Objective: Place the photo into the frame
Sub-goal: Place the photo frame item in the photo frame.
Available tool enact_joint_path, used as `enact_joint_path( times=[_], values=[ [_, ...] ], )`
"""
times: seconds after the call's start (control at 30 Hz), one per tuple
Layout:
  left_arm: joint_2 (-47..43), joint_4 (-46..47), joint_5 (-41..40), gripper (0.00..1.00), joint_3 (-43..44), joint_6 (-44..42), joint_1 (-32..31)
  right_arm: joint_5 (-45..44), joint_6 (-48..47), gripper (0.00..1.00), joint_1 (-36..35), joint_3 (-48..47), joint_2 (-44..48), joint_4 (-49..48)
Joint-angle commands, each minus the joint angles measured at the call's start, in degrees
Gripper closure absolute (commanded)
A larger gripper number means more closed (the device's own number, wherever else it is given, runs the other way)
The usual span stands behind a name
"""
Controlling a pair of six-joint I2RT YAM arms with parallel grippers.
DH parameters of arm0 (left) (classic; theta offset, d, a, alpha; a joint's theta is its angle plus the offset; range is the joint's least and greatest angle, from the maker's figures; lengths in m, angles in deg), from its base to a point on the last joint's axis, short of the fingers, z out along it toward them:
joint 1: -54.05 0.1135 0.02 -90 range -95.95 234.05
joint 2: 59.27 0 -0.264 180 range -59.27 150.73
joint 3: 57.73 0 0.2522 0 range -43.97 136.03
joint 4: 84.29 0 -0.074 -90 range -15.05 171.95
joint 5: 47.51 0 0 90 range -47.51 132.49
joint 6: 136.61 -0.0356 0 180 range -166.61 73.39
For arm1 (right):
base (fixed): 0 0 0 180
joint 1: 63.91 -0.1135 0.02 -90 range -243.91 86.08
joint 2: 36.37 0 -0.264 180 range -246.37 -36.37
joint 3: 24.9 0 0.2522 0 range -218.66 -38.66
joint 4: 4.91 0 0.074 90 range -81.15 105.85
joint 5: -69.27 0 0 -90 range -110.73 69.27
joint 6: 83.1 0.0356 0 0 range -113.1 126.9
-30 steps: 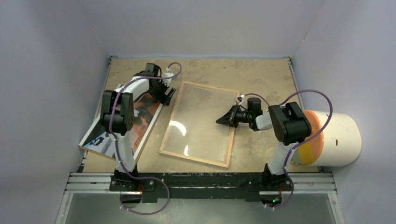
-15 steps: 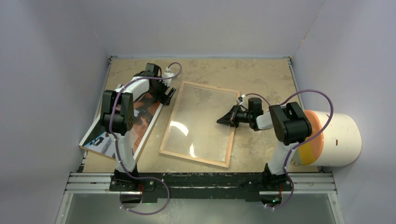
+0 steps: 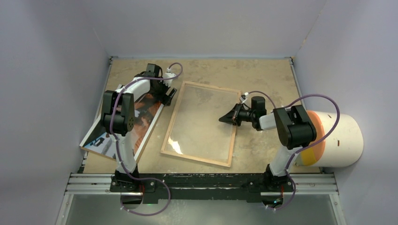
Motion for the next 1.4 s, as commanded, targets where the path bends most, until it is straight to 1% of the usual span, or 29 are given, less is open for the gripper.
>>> enact_joint_path(
  times=[0.0, 0.33, 0.6, 0.9, 1.13, 1.37],
  values=[
    [1.1, -1.3, 0.8, 0.16, -2.0, -0.7, -0.4, -1.4, -1.4, 1.0, 0.5, -0.2, 1.8, -0.5],
    [1.4, -1.2, 0.8, 0.16, -2.0, -0.8, -0.4, -1.0, -1.4, 1.0, 0.5, 0.8, 2.6, -2.5],
    [2.0, -0.7, 0.9, 0.16, -2.8, -0.7, -0.7, -0.6, 0.9, 1.0, 0.5, 2.1, 4.7, -10.7],
    [3.2, 0.0, 0.6, 0.16, -3.7, -0.7, -1.8, 0.4, 2.7, 1.0, 0.0, 2.1, 4.9, -15.4],
    [4.0, 0.2, 0.5, 0.16, -4.0, -0.8, -2.1, 0.8, 3.4, 1.0, -2.6, 0.9, 4.8, -17.9],
    [4.3, 0.4, 0.9, 0.16, -4.3, -0.9, -2.1, 1.3, 8.5, 1.0, -3.4, 2.0, 4.7, -26.6]
  ],
)
